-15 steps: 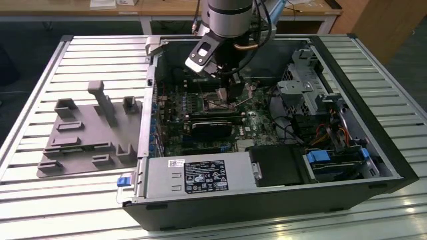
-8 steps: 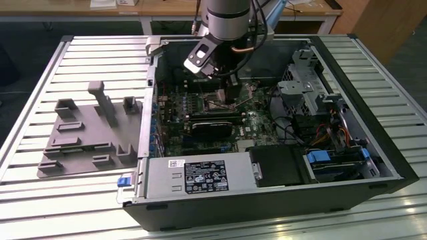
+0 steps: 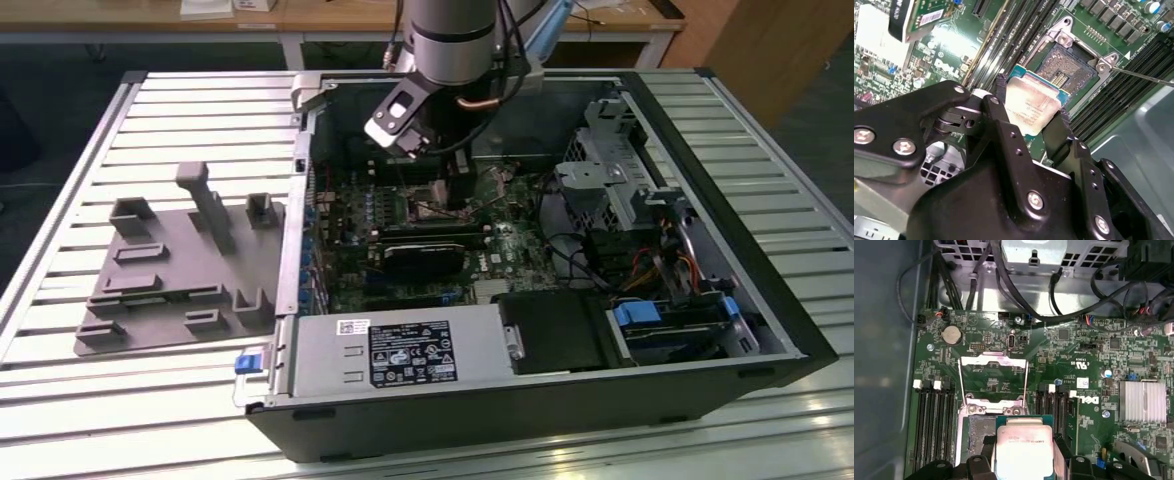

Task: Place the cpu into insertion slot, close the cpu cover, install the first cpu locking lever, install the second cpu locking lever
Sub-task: 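Place the cpu into insertion slot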

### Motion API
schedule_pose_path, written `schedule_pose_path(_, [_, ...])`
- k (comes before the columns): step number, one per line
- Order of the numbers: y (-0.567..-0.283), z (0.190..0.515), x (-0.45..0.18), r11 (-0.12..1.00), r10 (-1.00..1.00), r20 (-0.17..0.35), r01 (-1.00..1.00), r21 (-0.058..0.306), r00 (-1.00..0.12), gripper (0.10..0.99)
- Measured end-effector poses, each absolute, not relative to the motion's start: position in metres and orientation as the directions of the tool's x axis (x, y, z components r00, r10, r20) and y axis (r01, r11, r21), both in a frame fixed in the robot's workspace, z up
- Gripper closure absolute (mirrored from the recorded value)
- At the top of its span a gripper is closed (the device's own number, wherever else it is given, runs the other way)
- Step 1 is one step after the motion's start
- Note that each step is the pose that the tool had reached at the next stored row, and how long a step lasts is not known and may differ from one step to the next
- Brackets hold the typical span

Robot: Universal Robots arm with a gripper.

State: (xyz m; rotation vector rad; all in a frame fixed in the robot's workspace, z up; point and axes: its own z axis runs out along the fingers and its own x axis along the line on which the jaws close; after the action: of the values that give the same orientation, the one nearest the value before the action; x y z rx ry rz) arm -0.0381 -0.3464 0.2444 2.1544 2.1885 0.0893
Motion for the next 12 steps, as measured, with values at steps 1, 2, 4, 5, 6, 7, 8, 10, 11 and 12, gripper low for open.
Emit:
schedule_pose_path(1, [-0.346,0.244,-0.038,0.012,1.000,-0.009,0.996,0.090,-0.012,0.549])
schedule_pose_path(2, [-0.345,0.243,-0.038,0.011,1.000,-0.011,0.996,0.090,-0.010,0.549])
schedule_pose_path(4, [-0.342,0.242,-0.038,0.011,1.000,-0.020,0.996,0.090,-0.010,0.549])
schedule_pose_path(5, [-0.341,0.241,-0.038,0.012,1.000,-0.027,0.996,0.090,-0.010,0.549])
schedule_pose_path(6, [-0.339,0.240,-0.038,0.013,0.999,-0.036,0.996,0.090,-0.010,0.549])
schedule_pose_path(7, [-0.338,0.240,-0.038,0.014,0.999,-0.043,0.996,0.090,-0.010,0.549])
schedule_pose_path(8, [-0.337,0.239,-0.038,0.014,0.999,-0.047,0.996,0.089,-0.010,0.549])
schedule_pose_path(10, [-0.335,0.237,-0.038,0.014,0.999,-0.047,0.996,0.090,-0.010,0.549])
schedule_pose_path(11, [-0.335,0.236,-0.038,0.014,0.999,-0.047,0.996,0.090,-0.010,0.549])
schedule_pose_path(12, [-0.334,0.236,-0.039,0.014,0.999,-0.047,0.996,0.089,-0.010,0.549])
